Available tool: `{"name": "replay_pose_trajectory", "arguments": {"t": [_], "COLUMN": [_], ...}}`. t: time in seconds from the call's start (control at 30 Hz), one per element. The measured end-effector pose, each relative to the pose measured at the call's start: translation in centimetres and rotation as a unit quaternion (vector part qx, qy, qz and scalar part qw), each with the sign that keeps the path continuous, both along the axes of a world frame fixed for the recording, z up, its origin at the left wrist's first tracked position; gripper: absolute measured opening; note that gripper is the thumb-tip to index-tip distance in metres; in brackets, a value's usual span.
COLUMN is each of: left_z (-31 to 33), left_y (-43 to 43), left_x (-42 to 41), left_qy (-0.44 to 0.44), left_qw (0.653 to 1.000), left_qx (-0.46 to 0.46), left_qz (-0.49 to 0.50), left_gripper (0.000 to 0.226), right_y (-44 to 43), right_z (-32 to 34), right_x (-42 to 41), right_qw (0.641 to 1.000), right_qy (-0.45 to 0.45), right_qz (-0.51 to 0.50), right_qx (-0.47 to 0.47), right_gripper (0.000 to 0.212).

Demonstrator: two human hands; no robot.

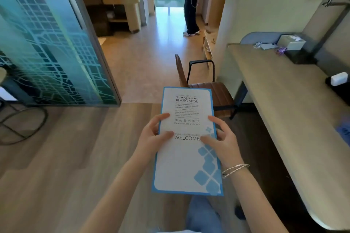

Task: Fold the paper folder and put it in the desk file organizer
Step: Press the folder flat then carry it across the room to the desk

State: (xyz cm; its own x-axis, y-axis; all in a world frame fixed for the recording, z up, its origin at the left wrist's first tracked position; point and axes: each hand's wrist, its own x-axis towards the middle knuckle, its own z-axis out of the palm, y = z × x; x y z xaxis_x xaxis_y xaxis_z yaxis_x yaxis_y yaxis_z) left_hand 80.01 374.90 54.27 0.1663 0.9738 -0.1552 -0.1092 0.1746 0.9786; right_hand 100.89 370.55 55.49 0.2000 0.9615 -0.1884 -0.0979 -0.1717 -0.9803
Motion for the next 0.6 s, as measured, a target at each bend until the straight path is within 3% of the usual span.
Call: {"name": "replay_pose_trajectory", "arguments": {"t": [0.33, 0.6], "left_z": [-0.8, 1.6], "left_y": [17.3, 30.6], "left_x": [5.0, 11.8], "left_qy": [0.003, 0.002], "left_qw": [1.000, 0.997], "left_qx": [-0.007, -0.007], "left_qz": [0.003, -0.082], "left_gripper": [0.049, 0.052], "right_y": [16.9, 26.9], "right_z": [-1.0, 0.5], "right_x": [4.9, 10.7], "right_qw": [1.000, 0.995], "right_qy": [0.002, -0.005], "right_qz": [-0.008, -0.094], "right_qx": [0.001, 0.024], "right_gripper": [0.056, 0.056]}}
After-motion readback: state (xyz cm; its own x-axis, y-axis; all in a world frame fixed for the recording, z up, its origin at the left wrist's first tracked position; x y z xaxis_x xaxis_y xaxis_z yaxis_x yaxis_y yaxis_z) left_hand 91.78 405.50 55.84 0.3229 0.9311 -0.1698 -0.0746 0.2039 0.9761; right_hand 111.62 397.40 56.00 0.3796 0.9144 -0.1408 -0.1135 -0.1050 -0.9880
